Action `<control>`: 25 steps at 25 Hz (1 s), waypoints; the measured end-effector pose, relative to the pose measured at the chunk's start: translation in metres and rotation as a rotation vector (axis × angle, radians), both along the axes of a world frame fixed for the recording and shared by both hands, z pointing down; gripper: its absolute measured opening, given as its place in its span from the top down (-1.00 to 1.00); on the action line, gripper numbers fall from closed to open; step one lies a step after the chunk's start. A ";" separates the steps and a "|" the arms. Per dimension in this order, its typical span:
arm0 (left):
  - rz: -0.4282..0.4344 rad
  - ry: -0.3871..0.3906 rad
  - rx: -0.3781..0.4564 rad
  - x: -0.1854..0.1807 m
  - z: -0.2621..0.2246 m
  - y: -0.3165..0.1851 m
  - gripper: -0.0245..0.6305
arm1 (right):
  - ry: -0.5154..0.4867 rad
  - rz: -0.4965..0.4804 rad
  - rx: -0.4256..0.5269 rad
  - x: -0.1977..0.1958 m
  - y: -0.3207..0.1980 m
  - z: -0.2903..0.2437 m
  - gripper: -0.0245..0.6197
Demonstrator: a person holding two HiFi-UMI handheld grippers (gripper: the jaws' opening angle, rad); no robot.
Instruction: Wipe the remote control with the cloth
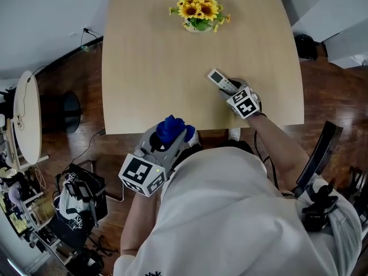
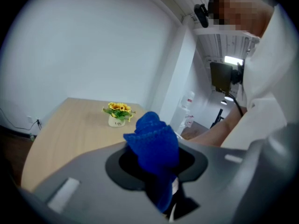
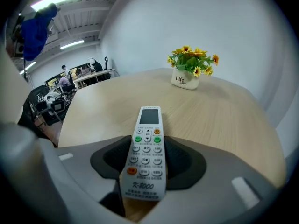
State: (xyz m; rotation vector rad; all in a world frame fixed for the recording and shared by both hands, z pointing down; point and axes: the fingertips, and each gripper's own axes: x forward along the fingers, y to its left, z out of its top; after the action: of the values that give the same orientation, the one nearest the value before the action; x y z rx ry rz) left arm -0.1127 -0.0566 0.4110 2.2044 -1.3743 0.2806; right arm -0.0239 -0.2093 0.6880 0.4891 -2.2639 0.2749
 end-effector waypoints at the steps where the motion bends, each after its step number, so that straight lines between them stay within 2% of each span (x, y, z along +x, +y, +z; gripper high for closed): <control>1: 0.000 -0.002 -0.004 0.000 0.000 -0.002 0.48 | 0.000 -0.003 -0.004 0.001 0.000 0.001 0.24; 7: 0.005 0.000 0.027 -0.009 0.000 -0.015 0.48 | 0.024 -0.046 -0.017 0.007 0.001 0.001 0.25; 13: 0.060 0.007 0.088 -0.002 -0.005 -0.029 0.48 | 0.014 -0.147 -0.007 0.009 0.015 -0.046 0.25; 19: 0.163 0.011 0.155 0.030 -0.023 -0.060 0.48 | -0.004 -0.265 0.025 0.007 0.034 -0.129 0.25; 25: 0.292 0.018 0.233 0.087 -0.041 -0.088 0.48 | -0.009 -0.376 0.081 -0.004 0.053 -0.189 0.25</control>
State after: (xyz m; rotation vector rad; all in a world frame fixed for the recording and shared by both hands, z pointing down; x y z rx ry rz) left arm -0.0259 -0.1448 0.3701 2.5971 -1.1196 0.2114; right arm -0.0283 -0.1567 0.4986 0.0959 -2.3273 -0.0062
